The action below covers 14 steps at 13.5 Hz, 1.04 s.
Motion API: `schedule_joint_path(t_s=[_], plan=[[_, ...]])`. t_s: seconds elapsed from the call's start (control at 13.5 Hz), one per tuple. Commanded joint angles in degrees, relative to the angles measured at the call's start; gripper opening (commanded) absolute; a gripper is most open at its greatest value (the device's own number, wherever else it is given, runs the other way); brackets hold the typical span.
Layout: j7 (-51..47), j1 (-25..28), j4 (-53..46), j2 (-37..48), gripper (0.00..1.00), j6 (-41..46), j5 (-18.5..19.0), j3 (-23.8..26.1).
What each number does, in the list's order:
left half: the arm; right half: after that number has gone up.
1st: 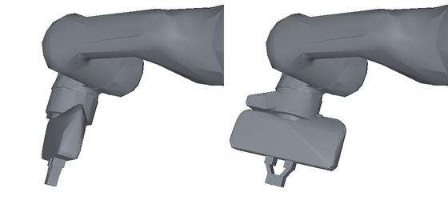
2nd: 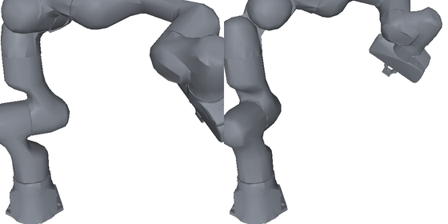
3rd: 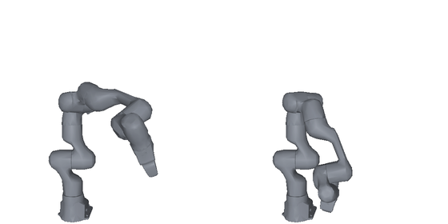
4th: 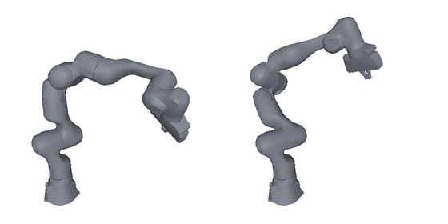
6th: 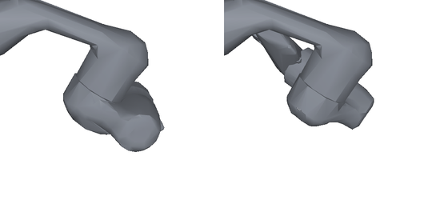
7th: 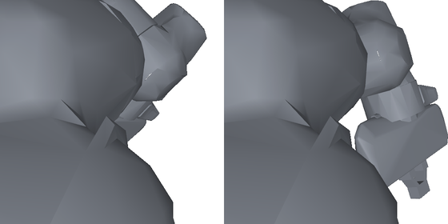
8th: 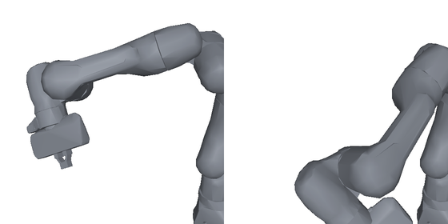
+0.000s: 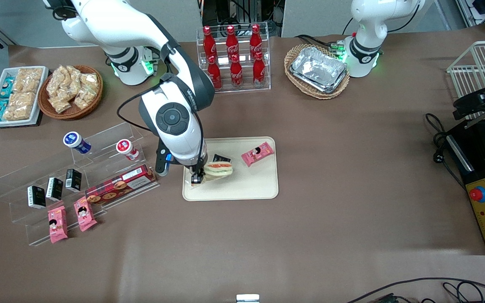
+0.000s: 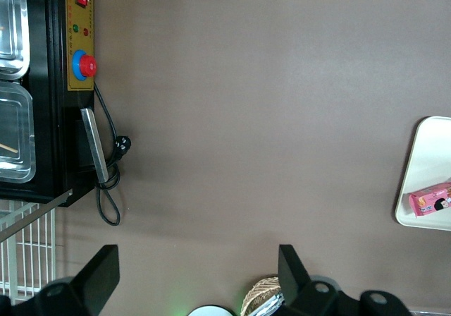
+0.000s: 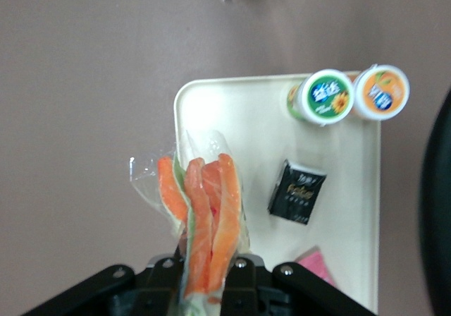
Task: Place sandwich on tray
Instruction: 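Carry the sandwich with the right gripper over the cream tray, then lower the sandwich onto the tray and open the right gripper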
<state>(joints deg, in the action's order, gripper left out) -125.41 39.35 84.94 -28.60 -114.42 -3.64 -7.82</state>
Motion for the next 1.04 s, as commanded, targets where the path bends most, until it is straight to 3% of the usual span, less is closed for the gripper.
schedule_joint_path(t_s=[0.0, 0.96], plan=[[-4.05, 0.20, -2.32, -3.91, 0.06, -4.30, -1.46, -0.27], [-12.94, 1.43, -6.45, -13.84, 0.06, -12.66, -1.46, -0.80]])
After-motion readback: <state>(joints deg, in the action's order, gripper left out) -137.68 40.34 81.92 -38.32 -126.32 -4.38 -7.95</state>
